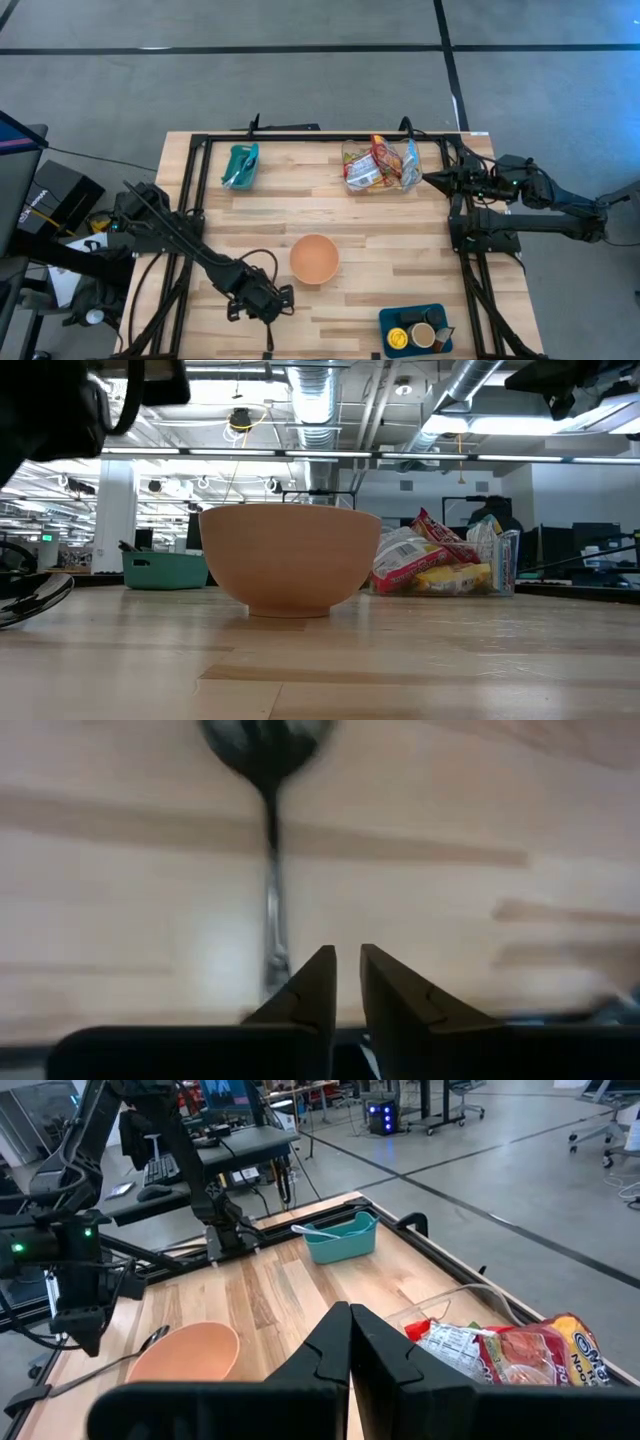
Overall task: Pick & Place Food Item
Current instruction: Put the black spoon into the light green bin
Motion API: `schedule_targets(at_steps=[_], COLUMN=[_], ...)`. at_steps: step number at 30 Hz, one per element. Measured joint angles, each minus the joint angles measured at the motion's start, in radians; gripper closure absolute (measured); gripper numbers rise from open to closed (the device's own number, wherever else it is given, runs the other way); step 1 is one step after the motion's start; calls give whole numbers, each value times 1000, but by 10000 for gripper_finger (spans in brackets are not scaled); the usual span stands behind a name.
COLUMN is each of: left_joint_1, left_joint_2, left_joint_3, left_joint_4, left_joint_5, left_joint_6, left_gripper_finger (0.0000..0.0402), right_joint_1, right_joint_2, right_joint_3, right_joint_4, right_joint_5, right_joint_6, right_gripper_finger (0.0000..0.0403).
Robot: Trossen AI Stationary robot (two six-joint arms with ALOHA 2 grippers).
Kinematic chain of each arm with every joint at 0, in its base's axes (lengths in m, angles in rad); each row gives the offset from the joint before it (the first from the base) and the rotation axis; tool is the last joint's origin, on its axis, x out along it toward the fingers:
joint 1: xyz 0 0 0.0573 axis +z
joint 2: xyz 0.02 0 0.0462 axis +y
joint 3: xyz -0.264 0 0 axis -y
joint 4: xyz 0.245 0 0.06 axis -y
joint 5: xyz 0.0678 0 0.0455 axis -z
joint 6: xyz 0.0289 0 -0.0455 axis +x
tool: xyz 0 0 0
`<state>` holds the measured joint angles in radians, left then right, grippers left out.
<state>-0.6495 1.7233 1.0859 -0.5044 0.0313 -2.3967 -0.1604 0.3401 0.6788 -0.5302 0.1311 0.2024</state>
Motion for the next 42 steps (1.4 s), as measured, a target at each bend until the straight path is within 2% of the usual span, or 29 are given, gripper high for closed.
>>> schedule_targets(at_steps=[9, 17, 22, 30, 42], left_joint_1=[0, 0, 1, 1, 0], left_joint_2=[26, 26, 26, 25, 24], left_joint_3=[0, -1, -1, -1, -1], left_joint_4=[-144, -140, -139, -109, -78], left_joint_5=[-10, -132, -141, -111, -87], left_joint_6=[59, 157, 216, 116, 110], left_gripper_finger=[390, 391, 387, 400, 401], right_joint_1=[0, 0, 0, 0, 0], right_joint_2=[0, 0, 0, 0, 0], right_joint_3=[0, 0, 0, 0, 0], right_joint_4=[-18, -18, -18, -18, -17], right_joint_5=[0, 0, 0, 0, 0], right_joint_6=[0, 0, 0, 0, 0], right_gripper_finger=[403, 403, 403, 403, 403])
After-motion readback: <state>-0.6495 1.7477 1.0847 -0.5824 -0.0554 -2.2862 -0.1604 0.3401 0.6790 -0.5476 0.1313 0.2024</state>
